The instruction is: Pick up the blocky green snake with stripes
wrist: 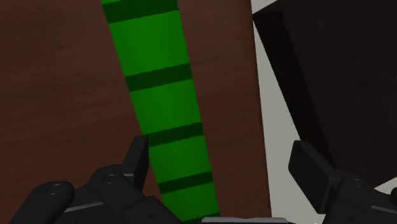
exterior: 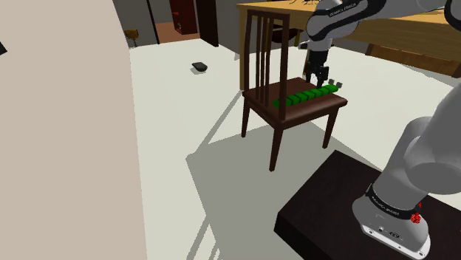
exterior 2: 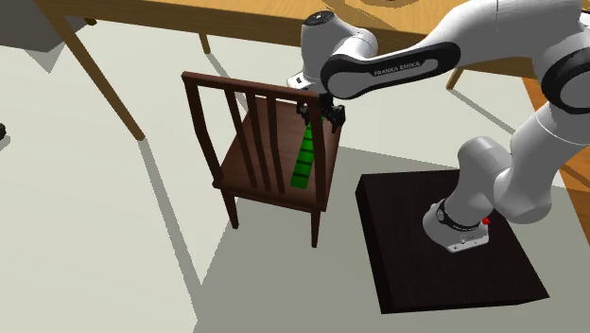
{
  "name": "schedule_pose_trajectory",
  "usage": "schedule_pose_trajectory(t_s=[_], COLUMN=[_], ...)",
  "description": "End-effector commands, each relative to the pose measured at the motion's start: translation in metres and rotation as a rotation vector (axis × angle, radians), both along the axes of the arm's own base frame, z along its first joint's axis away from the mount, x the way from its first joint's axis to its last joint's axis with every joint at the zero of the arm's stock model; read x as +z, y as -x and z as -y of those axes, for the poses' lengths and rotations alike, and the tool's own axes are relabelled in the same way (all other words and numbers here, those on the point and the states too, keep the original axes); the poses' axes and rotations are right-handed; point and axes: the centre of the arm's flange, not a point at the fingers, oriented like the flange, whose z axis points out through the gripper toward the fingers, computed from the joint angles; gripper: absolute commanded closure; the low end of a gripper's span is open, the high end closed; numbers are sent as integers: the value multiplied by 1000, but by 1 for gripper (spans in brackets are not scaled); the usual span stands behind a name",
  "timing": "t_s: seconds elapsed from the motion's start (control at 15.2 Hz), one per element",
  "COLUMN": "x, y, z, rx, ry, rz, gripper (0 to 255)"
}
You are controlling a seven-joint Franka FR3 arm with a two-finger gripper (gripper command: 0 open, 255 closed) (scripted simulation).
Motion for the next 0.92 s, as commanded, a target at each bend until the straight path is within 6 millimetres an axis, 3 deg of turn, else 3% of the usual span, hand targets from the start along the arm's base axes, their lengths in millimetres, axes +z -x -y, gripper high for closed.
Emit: schedule_pose_trajectory(t_s=[0.0, 0.07, 0.66, 0.73, 0.86], x=[-19, -26, -66, -66, -66], y=[-21, -29, -29, -29, -30], z=[11, 15, 15, 15, 15], rx=[104, 142, 142, 142, 142], ry=[-9, -12, -12, -12, -12], rz=[-19, -26, -26, -26, -26], gripper=[0, 0, 0, 255, 255])
